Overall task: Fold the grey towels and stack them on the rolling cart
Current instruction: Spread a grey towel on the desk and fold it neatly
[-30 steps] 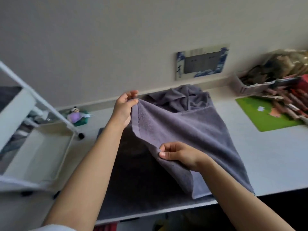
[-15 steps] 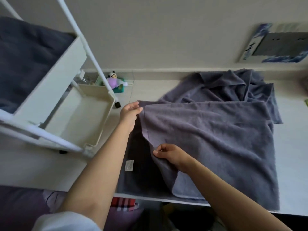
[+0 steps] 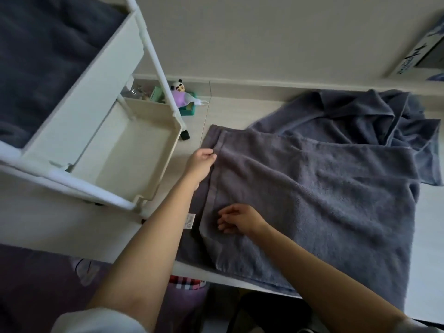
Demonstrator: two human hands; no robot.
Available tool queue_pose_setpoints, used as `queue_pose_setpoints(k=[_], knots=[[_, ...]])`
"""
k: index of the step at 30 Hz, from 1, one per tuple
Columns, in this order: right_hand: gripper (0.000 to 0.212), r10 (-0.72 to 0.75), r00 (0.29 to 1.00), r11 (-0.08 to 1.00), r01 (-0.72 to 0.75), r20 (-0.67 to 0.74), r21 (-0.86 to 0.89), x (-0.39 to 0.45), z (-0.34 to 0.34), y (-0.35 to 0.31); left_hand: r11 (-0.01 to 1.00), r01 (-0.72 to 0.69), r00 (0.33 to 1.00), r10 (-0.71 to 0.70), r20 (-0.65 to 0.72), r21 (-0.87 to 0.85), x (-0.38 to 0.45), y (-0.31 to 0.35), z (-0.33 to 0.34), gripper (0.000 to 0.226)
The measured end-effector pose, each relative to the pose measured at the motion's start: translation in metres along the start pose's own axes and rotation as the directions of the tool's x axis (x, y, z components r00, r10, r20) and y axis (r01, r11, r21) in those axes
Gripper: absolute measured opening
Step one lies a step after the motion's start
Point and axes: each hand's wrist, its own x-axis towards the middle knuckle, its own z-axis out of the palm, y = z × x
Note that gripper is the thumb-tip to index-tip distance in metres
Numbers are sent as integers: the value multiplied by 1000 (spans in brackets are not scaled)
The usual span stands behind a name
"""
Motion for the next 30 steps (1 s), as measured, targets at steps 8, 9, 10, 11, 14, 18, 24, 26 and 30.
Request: queue_pose_setpoints(k=[8,9,10,11,14,18,24,26,30], knots=[[24,-36,999,997,37,-16,63,0,-3,-3,985,11,1000,-8,-18,175,-63,-40,-5,30],[25,-43,999,997,44,-11,69,1,-3,-4,977,8,999,-1,-33,214,-72,-47,-8,29],[26,-50,999,996,50,-9,70,2,-3,-6,968,10,999,1,-44,249,-83,-53,-10,29],[27,-55,998,996,56,-9,76,3,-5,-8,959,7,999,4,-38,284,-89,-59,-11,29],[28,-87,996,996,86,-11,-12,7,-2,-10,923,30,999,-42,22,383,-111,-73,-18,24],[34,-446,895,699,366,26,-614,20,-2,-23,884,-18,997,-20,76,467,-130,-74,-21,41],[36,-200,815,-229,501,544,-835,48,3,-81,907,-88,987,136,-89,411,-167,-68,-16,23],[37,-54,853,-380,463,519,-801,54,-3,-98,924,-121,958,204,-200,362,-177,-67,-13,23],[29,-34,900,-320,402,434,-858,47,-22,-128,973,-128,931,184,-315,190,-183,-59,-18,18]])
